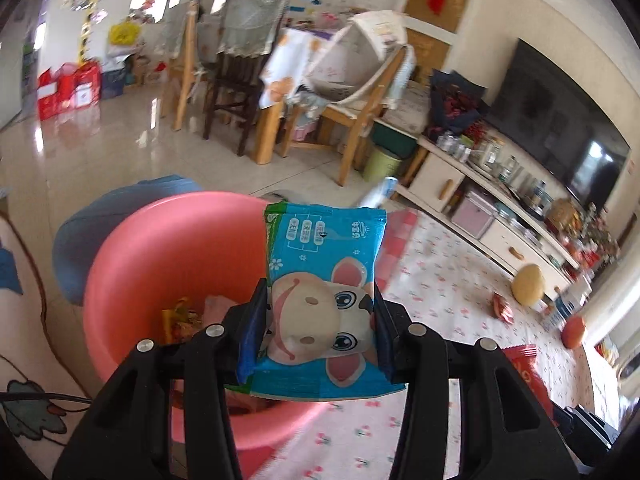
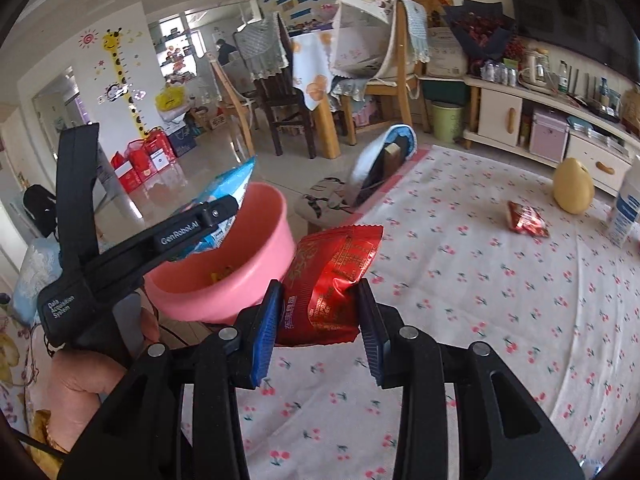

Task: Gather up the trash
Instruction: 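Lift both packets and carry them over the pink bucket, then open both grippers to drop the wipes pack and red packet into the bucket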

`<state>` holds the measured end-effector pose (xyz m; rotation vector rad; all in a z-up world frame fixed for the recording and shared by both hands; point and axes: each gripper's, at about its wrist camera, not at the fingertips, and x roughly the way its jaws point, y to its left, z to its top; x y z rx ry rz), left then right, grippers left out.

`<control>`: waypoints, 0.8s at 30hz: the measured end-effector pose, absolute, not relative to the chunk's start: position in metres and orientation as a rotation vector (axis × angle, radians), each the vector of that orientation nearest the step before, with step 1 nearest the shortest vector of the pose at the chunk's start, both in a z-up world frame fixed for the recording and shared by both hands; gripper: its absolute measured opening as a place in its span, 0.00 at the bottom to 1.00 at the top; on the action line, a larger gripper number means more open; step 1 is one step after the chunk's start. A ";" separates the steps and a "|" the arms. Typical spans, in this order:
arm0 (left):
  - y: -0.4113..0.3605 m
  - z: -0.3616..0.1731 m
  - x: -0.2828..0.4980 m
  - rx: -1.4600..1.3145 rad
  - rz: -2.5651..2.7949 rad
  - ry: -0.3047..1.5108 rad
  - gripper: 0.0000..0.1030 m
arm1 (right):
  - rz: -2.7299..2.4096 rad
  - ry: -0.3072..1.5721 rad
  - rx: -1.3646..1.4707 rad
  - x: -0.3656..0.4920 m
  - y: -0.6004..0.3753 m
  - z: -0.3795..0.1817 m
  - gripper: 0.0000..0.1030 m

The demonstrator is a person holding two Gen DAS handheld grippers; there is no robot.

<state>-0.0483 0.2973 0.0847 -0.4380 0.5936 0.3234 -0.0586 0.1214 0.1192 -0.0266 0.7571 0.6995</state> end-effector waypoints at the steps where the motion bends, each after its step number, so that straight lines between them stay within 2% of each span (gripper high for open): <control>1: 0.307 0.082 -0.048 -0.453 0.346 0.603 0.46 | 0.717 0.751 -0.041 -0.057 0.134 0.121 0.38; 11: 0.355 0.066 -0.045 -0.534 0.432 0.661 0.46 | 0.809 0.765 -0.120 -0.039 0.214 0.116 0.38; 24: 0.377 0.055 -0.049 -0.588 0.469 0.686 0.50 | 0.851 0.806 -0.143 -0.029 0.225 0.086 0.41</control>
